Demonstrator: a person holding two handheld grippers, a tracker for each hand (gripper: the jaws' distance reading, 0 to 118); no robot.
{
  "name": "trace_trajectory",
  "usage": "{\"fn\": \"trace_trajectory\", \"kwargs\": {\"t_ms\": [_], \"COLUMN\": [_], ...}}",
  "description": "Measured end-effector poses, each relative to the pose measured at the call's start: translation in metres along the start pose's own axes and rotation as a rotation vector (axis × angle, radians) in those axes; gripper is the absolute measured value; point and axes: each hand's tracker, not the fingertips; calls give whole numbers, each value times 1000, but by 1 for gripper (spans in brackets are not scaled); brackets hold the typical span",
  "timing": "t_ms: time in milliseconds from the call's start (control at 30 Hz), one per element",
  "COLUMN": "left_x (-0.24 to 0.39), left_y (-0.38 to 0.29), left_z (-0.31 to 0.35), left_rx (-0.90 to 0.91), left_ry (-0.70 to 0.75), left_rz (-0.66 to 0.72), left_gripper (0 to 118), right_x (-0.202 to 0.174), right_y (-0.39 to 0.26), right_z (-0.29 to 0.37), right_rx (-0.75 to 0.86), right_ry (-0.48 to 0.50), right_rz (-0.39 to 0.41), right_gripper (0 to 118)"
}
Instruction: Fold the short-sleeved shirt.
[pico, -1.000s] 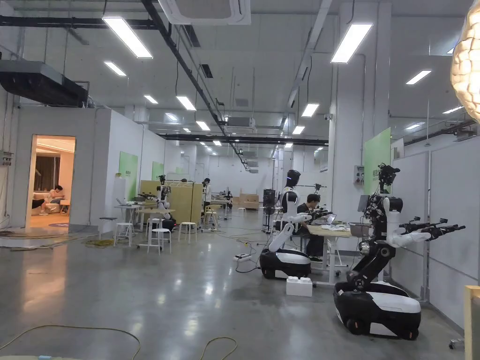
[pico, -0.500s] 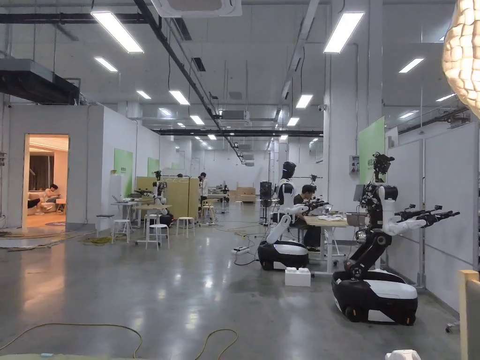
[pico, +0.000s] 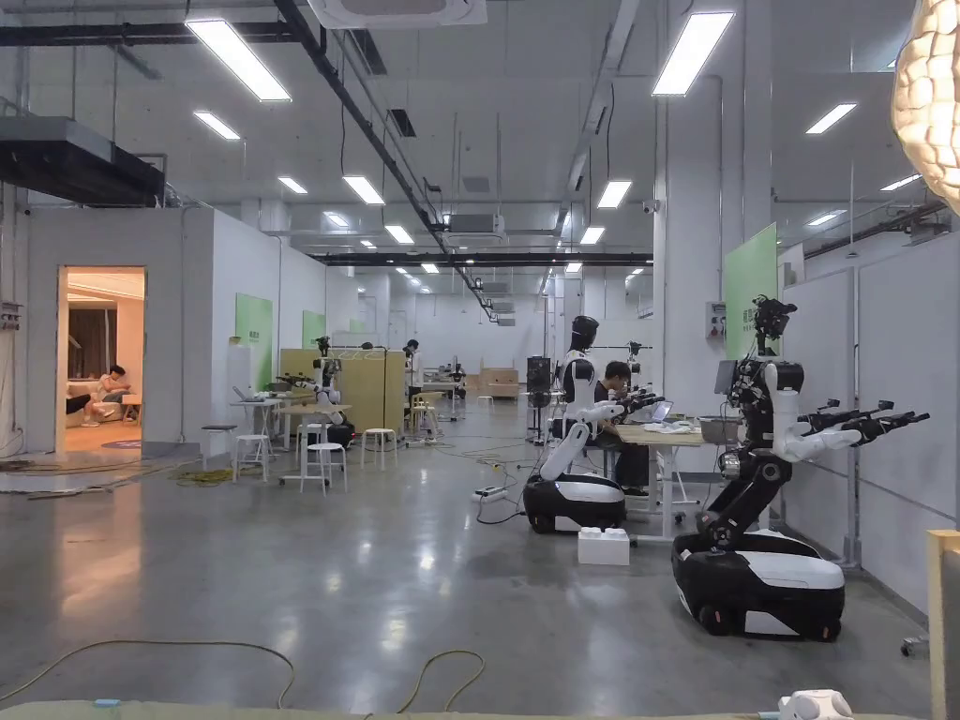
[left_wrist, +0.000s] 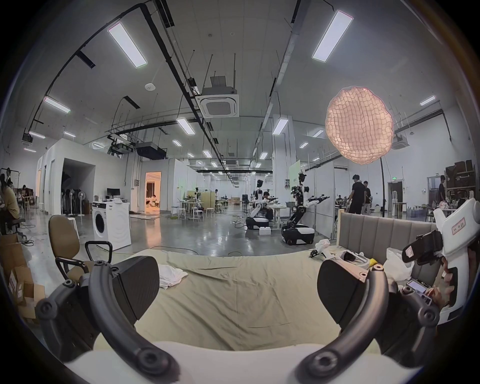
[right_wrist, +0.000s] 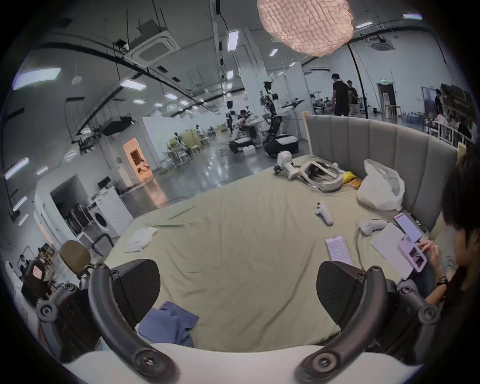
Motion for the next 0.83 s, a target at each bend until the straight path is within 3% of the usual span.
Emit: {"fn": "trace_trajectory", "kwargs": {"t_ms": [200, 833], "left_x": [0, 1], "left_y": [1, -2], "left_z": [-1, -2], "left_rx": [-8, -31], "left_ry": [-4, -7], "left_rz": [1, 10], "left_gripper": [118, 118], "right_x": [-3, -2], "right_y": [1, -2], "right_z": [4, 7], "right_rx": [0, 20], "right_ry": [40, 18], "right_rz": [-7, 17], "right_gripper": [118, 118]}}
